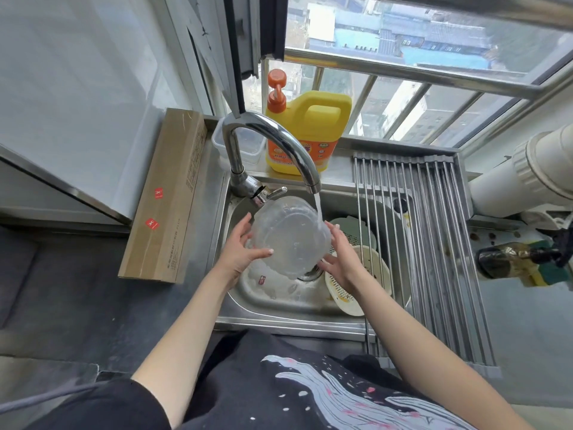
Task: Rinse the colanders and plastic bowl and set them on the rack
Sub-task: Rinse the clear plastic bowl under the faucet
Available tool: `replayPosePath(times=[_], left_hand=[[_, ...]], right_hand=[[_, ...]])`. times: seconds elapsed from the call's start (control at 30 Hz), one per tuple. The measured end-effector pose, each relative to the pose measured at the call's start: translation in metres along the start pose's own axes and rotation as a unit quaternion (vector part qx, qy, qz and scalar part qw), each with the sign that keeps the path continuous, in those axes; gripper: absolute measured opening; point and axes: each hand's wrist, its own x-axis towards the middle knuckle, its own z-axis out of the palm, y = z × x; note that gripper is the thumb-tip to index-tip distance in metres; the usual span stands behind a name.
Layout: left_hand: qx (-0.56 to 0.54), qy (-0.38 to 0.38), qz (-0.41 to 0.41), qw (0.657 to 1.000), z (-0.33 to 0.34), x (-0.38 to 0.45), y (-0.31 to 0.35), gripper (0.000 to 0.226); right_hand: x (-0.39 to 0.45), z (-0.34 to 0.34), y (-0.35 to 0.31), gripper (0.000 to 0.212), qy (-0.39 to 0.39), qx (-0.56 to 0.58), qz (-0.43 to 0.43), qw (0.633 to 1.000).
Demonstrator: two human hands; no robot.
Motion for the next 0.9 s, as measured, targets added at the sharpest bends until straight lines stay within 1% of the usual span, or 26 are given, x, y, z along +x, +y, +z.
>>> replayPosePath(times=[0.07, 0.13, 0.2, 0.23, 0.27, 0.33, 0.37, 0.43, 0.47, 0.53, 0.57, 0.63, 0.7, 0.77, 0.8, 0.83, 0.87, 0.9], left_hand=[[0.017, -0.01, 0.012, 1.0, 0.0, 0.0, 0.001, 0.1], [0.028, -0.014, 0.013, 0.999, -0.001, 0.003, -0.001, 0.098], [0.012, -0.01, 0.0, 1.0, -0.001, 0.005, -0.001, 0.09], [-0.005, -0.01, -0.011, 1.0, -0.001, 0.007, -0.002, 0.08], [-0.018, -0.014, -0.022, 0.999, 0.0, 0.008, -0.001, 0.065], [-0.004, -0.02, -0.029, 0.999, 0.005, 0.008, 0.001, 0.023], [0.009, -0.011, -0.021, 1.0, 0.009, 0.008, 0.003, 0.012], [0.001, 0.006, -0.018, 1.0, 0.015, 0.007, 0.007, 0.024], [-0.014, 0.01, -0.03, 0.999, 0.018, 0.008, 0.009, 0.028], [-0.038, 0.021, -0.051, 0.998, 0.022, 0.012, 0.014, 0.032], [-0.039, 0.032, -0.056, 0.997, 0.025, 0.014, 0.016, 0.033], [-0.01, 0.052, -0.036, 0.998, 0.032, 0.018, 0.024, 0.037], [0.027, 0.052, 0.012, 0.998, 0.041, 0.019, 0.033, 0.039], [0.074, 0.018, 0.066, 0.995, 0.05, 0.018, 0.041, 0.035], [0.126, -0.008, 0.107, 0.986, 0.053, 0.016, 0.043, 0.033], [0.212, -0.035, 0.154, 0.964, 0.054, 0.014, 0.043, 0.033], [0.326, -0.06, 0.2, 0.922, 0.055, 0.011, 0.041, 0.035], [0.43, -0.076, 0.253, 0.863, 0.056, 0.007, 0.036, 0.036]], right_hand=[[0.001, 0.002, -0.006, 0.041, 0.0, 0.004, 0.0, 1.0], [0.004, 0.004, -0.012, 0.044, 0.01, -0.015, 0.002, 1.0], [0.007, 0.006, -0.017, 0.046, 0.026, -0.028, 0.016, 0.999], [0.007, 0.007, -0.018, 0.048, 0.03, -0.025, 0.026, 0.999], [0.007, 0.006, -0.019, 0.05, 0.03, -0.019, 0.038, 0.999], [0.006, 0.009, -0.018, 0.056, 0.021, -0.01, 0.062, 0.998], [0.004, 0.011, -0.017, 0.057, 0.016, -0.016, 0.072, 0.997], [0.0, 0.019, -0.016, 0.055, 0.022, -0.055, 0.085, 0.995], [0.0, 0.021, -0.015, 0.055, 0.038, -0.099, 0.08, 0.991], [-0.002, 0.024, -0.012, 0.056, 0.08, -0.219, 0.041, 0.972], [-0.002, 0.023, -0.011, 0.056, 0.1, -0.259, 0.015, 0.96], [-0.002, 0.018, -0.009, 0.055, 0.122, -0.28, -0.004, 0.952], [-0.003, 0.013, -0.009, 0.051, 0.113, -0.278, 0.036, 0.953], [-0.003, 0.009, -0.012, 0.061, 0.102, -0.266, 0.095, 0.954], [-0.003, 0.006, -0.014, 0.067, 0.099, -0.247, 0.112, 0.957], [-0.003, 0.002, -0.017, 0.073, 0.093, -0.217, 0.121, 0.964], [-0.004, 0.0, -0.021, 0.078, 0.088, -0.171, 0.125, 0.973], [-0.006, -0.003, -0.026, 0.081, 0.076, -0.115, 0.127, 0.982]])
